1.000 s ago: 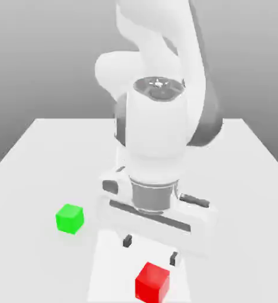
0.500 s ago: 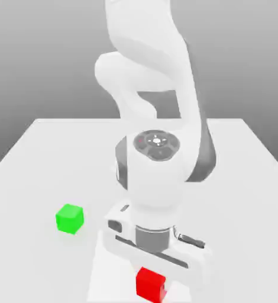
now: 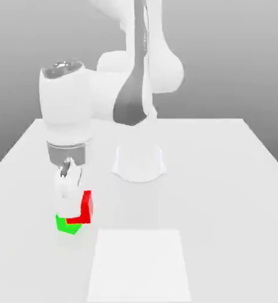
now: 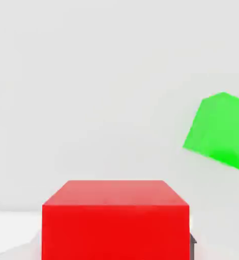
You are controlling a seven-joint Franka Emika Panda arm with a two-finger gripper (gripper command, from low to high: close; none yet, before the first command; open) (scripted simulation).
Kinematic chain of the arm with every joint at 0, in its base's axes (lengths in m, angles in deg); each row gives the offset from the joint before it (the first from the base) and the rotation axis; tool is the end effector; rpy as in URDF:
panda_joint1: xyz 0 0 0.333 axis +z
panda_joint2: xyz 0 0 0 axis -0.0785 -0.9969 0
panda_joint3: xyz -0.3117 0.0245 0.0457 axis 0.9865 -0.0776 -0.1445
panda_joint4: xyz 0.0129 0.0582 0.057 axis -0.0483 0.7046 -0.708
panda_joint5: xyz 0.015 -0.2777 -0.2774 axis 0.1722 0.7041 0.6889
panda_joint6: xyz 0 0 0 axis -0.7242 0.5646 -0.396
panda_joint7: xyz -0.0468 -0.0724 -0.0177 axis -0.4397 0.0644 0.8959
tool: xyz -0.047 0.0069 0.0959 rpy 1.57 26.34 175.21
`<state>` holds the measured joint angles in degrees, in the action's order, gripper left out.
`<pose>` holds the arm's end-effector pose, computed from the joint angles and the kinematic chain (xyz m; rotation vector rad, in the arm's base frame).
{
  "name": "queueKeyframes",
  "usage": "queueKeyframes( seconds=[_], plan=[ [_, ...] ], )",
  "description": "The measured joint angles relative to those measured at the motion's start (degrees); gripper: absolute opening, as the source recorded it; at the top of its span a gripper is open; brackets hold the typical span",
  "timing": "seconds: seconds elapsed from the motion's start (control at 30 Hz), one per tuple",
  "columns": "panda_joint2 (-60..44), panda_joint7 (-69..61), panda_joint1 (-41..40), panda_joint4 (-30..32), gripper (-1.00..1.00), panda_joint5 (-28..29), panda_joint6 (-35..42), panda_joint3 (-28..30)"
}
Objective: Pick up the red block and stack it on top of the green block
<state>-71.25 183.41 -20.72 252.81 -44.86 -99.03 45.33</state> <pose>0.3247 -0.1508 0.2455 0.8459 -3.0244 -0.0051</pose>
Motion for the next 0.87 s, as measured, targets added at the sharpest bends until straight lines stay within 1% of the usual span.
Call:
queueKeyframes(
  seconds=[0.07, 0.13, 0.27, 0.33, 0.37, 0.6, 0.7, 0.87],
  plan=[
    [2.84, 6.4, -3.31, 3.1, -1.0, 0.5, -0.44, 0.72],
    [2.4, 11.38, -6.51, 5.2, -1.0, 1.24, -3.04, 0.94],
    [-4.29, 13.34, -7.68, 5.6, -1.0, 1.91, -10.16, 1.03],
    [-8.2, 13.04, -7.42, 5.52, -1.0, 1.34, -14.0, 1.07],
    [-9.73, 12.69, -7.38, 5.49, 1.0, 0.82, -15.5, 1.0],
    [-9.87, 12.71, -6.86, 5.49, 1.0, 0.83, -15.57, 1.3],
    [-5.11, 13.45, -7.5, 5.62, 1.0, 1.92, -10.89, 1.27],
    [4.39, 13.08, -7.02, 6.08, 1.0, 1.39, -1.87, 1.55]
  ],
)
